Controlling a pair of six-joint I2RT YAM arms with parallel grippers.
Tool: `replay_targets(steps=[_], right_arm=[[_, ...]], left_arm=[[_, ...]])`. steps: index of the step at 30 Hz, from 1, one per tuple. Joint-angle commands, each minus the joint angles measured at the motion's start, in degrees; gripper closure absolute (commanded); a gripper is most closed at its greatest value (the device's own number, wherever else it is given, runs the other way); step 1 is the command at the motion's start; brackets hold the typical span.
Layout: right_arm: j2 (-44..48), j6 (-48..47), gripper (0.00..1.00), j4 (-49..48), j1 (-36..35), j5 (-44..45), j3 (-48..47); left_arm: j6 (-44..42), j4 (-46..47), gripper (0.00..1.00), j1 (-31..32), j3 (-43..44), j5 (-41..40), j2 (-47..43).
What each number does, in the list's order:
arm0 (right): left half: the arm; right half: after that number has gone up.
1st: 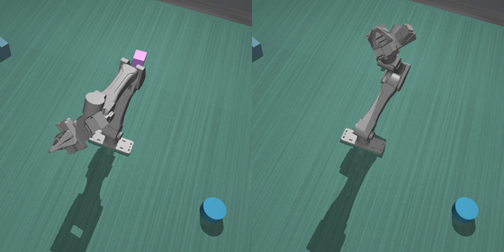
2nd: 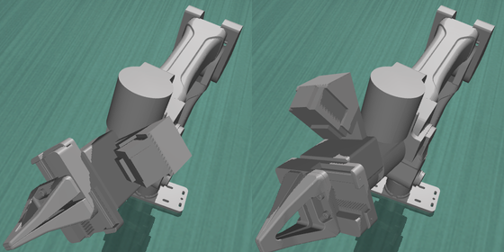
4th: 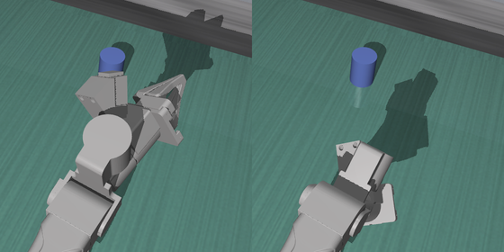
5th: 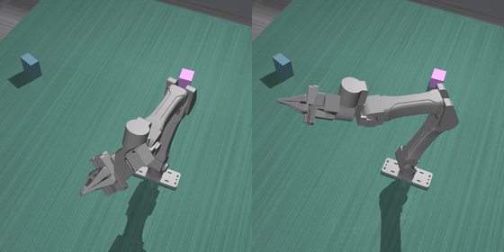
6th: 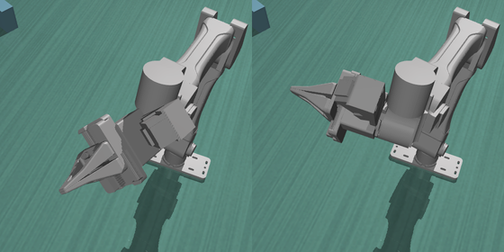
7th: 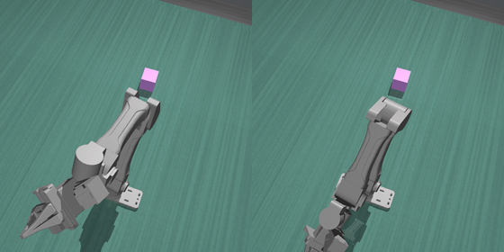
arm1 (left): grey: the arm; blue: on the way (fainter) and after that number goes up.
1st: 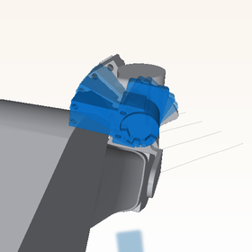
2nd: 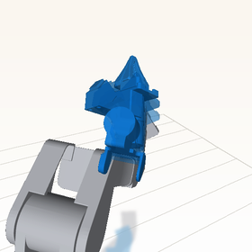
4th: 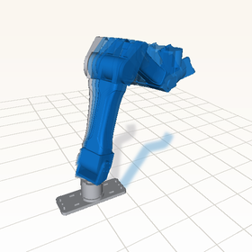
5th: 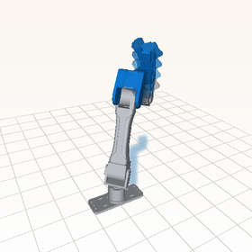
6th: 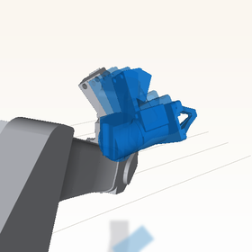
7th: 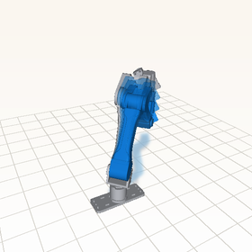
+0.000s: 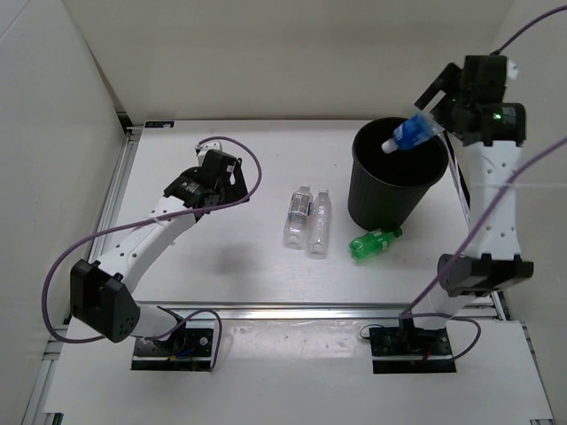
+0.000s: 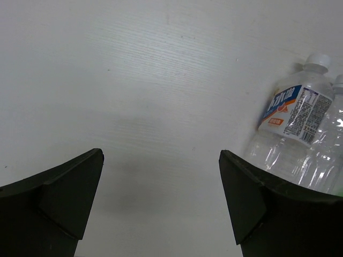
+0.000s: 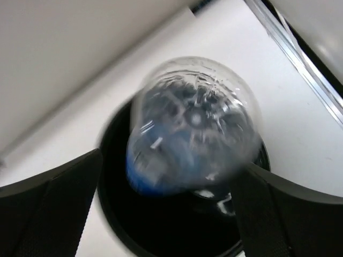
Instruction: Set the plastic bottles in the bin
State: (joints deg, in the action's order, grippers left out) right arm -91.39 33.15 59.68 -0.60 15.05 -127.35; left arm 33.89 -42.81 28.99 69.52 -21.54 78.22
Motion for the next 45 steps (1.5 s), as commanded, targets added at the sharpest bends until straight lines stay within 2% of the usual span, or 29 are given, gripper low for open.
replay_targets(steps=[1, 2, 6, 11, 15, 21, 26, 37, 41, 42, 44, 45], right_arm=[[0.76, -1.78, 0.0, 2.89, -0.63, 5.17, 2.62], [2.17, -1.07, 0.0, 2.9, -0.63, 5.17, 4.11], [11.75, -0.54, 0.0, -2.19, -0.63, 2.62, 19.98], [20.02, -0.01, 0.0, -3.34, 0.43, -1.68, 30.22], [22.13, 0.52, 0.0, -3.34, 1.47, -6.43, 34.0], [26.17, 1.04, 0.0, -2.55, 3.93, -14.86, 41.81], [28.11, -0.88, 0.0, -1.24, 6.66, -15.58, 43.68], [28.73, -1.51, 0.0, -0.71, 6.67, -15.58, 45.44], [27.67, -1.51, 0.0, -0.71, 6.67, -15.58, 44.91], [27.67, -1.51, 0.0, -0.71, 6.67, -15.58, 44.91], [27.15, -1.51, 0.0, -0.71, 6.67, -15.58, 44.91], [27.15, -1.51, 0.0, -0.71, 6.67, -15.58, 44.91]], left_arm=[[-1.98, 2.11, 0.0, -0.08, 5.62, 1.32, 0.7], [-2.59, 2.11, 0.0, -0.08, 6.33, 1.33, 1.32], [-5.32, 5.01, 0.0, 0.44, 10.46, 10.96, 7.36], [-4.8, 6.24, 0.0, 4.14, 16.88, 14.06, 18.1], [-6.81, 8.87, 0.0, 6.68, 19.07, 18.81, 24.34], [-6.82, 10.02, 0.0, 6.69, 23.73, 22.24, 31.99], [-6.3, 10.02, 0.0, 6.69, 25.58, 25.13, 36.56], [-5.15, 11.87, 0.02, 7.22, 29.01, 33.58, 43.95], [-4.54, 11.87, 0.2, 7.22, 27.79, 33.5, 44.74], [-4.53, 11.87, 0.34, 7.22, 27.78, 32.97, 44.74], [-4.53, 11.87, 0.49, 6.69, 27.25, 28.86, 42.03], [-2.97, 11.17, 0.5, 6.69, 27.25, 23.96, 39.06]])
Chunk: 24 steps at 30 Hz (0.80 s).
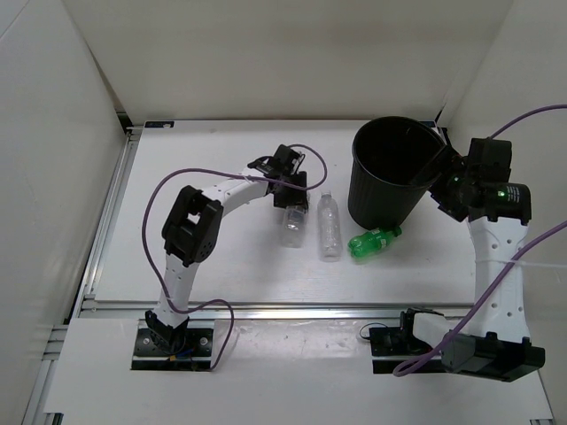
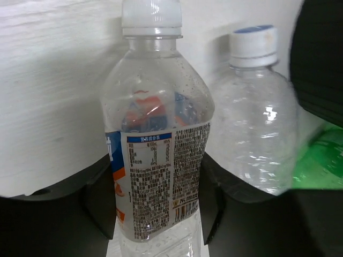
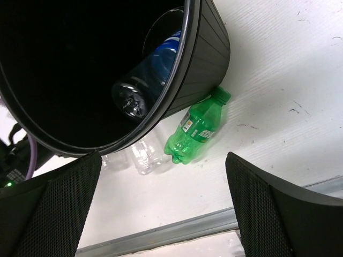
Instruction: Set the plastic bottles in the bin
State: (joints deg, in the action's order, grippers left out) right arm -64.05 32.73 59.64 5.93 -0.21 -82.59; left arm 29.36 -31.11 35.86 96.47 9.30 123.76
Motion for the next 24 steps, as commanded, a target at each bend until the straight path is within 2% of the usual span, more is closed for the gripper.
replay_targets(steps=[1, 4, 7, 8, 10, 11, 12, 14, 15, 16, 19, 21, 24], right_arm=[[-0.2, -1.09, 0.0, -0.66, 0.13, -0.32, 0.15], [-0.72, -0.56, 0.0, -0.66, 0.13, -0.32, 0.15], [-1.33, -0.56, 0.0, -0.66, 0.13, -0.32, 0.15], [-1.34, -0.56, 0.0, -0.66, 0.13, -0.32, 0.15], [-1.34, 0.05, 0.0, -0.66, 0.13, -0.32, 0.15], [-1.34, 0.05, 0.0, -0.66, 0.13, -0.32, 0.15], [-1.34, 0.57, 0.0, -0.66, 0.13, -0.32, 0.15], [-1.34, 0.58, 0.0, -0.66, 0.13, 0.29, -0.38], [-1.34, 0.58, 0.0, -0.05, 0.13, 0.3, -0.38], [-1.34, 0.58, 0.0, -0.05, 0.13, 0.3, -0.9], [-0.2, 1.11, 0.0, 1.09, 0.91, 1.35, -2.66], [0.59, 1.11, 0.0, 1.8, 1.53, 2.32, -3.72], [2.0, 1.63, 0.0, 2.32, 1.54, 3.9, -5.3]], left_arm=[[1.57, -0.53, 0.5, -0.69, 1.09, -8.84, -8.0], [1.57, -1.14, 0.5, -0.7, 7.14, -15.51, -11.69], [-0.01, -1.14, 0.48, -0.18, 21.35, -19.31, -10.58], [-0.88, -1.14, 0.48, -0.17, 31.92, -19.32, -8.91], [-1.41, -0.53, 0.48, 0.35, 44.36, -19.32, -1.82], [-1.42, 0.69, 0.5, 0.88, 55.3, -18.1, 0.66], [-0.46, 2.97, 0.52, 0.88, 58.02, -16.96, 2.43], [0.95, 15.33, 0.52, 0.88, 55.7, -12.06, 1.76], [2.18, 20.25, 0.52, 0.88, 48.71, -10.28, 0.87], [2.97, 23.7, 0.5, 1.49, 47.25, -7.92, 0.86], [4.38, 25.39, 0.44, 3.86, 54.17, -4.3, 7.18], [5.52, 28.8, 0.43, 6.15, 50.15, -1.66, 7.72], [6.06, 28.83, 0.39, 8.0, 49.61, 1.77, 8.51]])
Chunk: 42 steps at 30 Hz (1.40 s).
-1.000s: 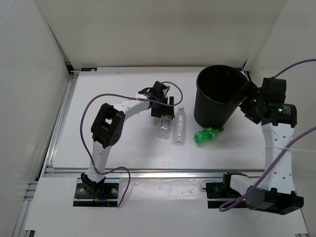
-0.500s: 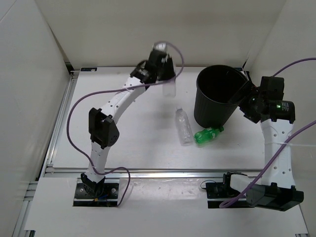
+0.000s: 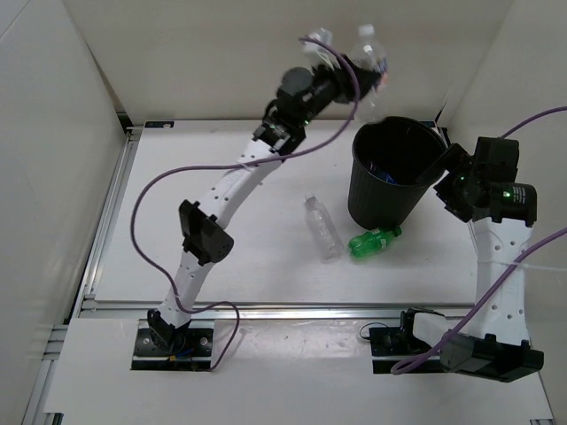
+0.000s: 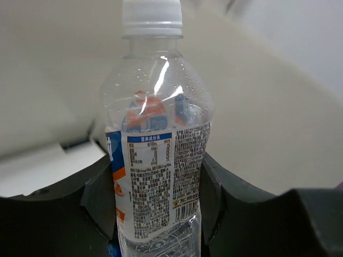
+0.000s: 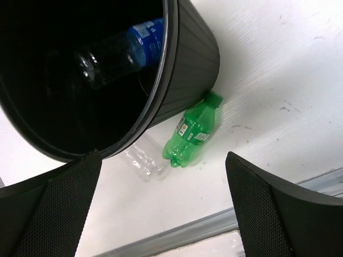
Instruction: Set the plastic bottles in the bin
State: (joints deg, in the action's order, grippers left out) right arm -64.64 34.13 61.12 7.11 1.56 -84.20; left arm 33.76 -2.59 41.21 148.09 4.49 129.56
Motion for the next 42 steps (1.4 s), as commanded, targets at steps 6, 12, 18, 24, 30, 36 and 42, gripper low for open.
replay_targets(steps=[6, 12, 18, 24, 30, 36, 42], right_arm=[[3.73, 0.24, 0.0, 1.37, 0.36, 3.97, -5.09], [4.26, 4.97, 0.0, 1.37, 0.88, 3.8, 0.0], [6.45, 15.24, 0.0, 1.02, 6.05, -3.82, 10.25], [8.74, 17.2, 0.0, -5.75, 9.15, -15.26, 21.97], [3.83, 17.2, 0.0, -8.46, 9.94, -22.56, 29.0], [-1.45, 18.08, 0.0, -18.66, 9.94, -27.58, 37.18], [-7.49, 20.53, 0.0, -28.51, 6.25, -25.56, 41.66]], left_arm=[[2.72, 0.3, 0.0, 3.44, -4.13, 9.4, -0.17], [-4.39, 0.3, 0.0, 1.08, -5.08, 5.71, -9.92], [-11.94, -0.49, 0.0, -4.02, -32.72, -5.34, -32.75], [-9.41, -4.87, 0.0, -7.72, -70.89, -21.01, -54.83], [-5.38, -16.46, 0.0, -10.09, -81.82, -24.35, -59.69], [-4.31, -22.1, 0.0, -11.33, -81.91, -21.89, -57.57], [-4.31, -23.34, 0.0, -12.56, -80.77, -18.04, -55.3]])
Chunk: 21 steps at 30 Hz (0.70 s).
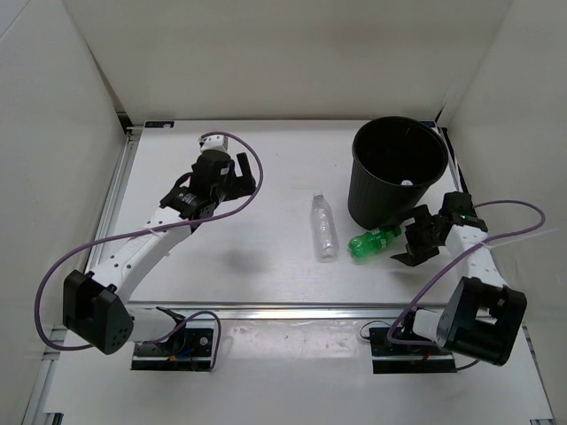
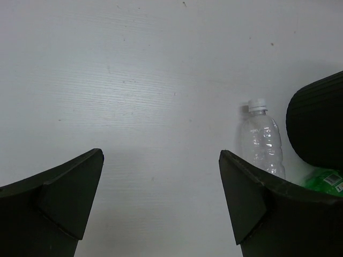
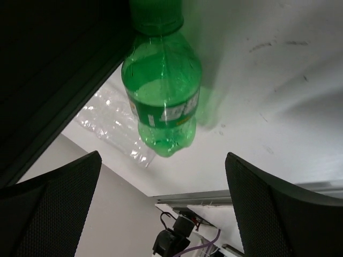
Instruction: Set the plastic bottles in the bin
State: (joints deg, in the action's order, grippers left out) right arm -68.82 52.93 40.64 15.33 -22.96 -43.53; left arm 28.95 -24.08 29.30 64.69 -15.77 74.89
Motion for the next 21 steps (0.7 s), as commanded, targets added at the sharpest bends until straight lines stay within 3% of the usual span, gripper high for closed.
replay_targets(steps=[1, 5, 11, 12, 15, 19, 21], right_arm=[[-4.65, 1.74, 0.0, -9.08, -2.76, -1.03, 0.99], [-14.75, 0.69, 0.0, -13.48, -7.94, 0.36, -1.38], [-21.79, 0.16, 0.01, -13.48, -9.71, 2.21, -3.49], [-21.8, 0.16, 0.04, -13.48, -9.71, 2.22, -3.49], [-22.5, -0.37, 0.33, -9.8, -8.48, 2.83, -2.97], [-16.28, -0.9, 0.55, -0.41, -6.99, 6.69, -3.66], [-10.41, -1.42, 0.61, 6.71, -5.23, 8.1, -5.5]], left_arm=[[0.49, -2.55, 0.0, -0.65, 2.64, 2.23, -0.63], [-0.03, -4.14, 0.0, -1.17, 4.57, 4.69, 1.21], [-0.03, -5.63, 0.0, -1.17, 8.43, 6.98, 4.11], [-0.03, -6.15, 0.0, -1.17, 8.44, 6.98, 4.64], [-0.03, -6.16, 0.0, -1.7, 10.02, 8.29, 7.36], [0.49, -6.16, 0.0, -1.7, 11.77, 8.3, 9.13], [0.49, -6.16, 0.0, -1.7, 12.3, 8.82, 10.62]])
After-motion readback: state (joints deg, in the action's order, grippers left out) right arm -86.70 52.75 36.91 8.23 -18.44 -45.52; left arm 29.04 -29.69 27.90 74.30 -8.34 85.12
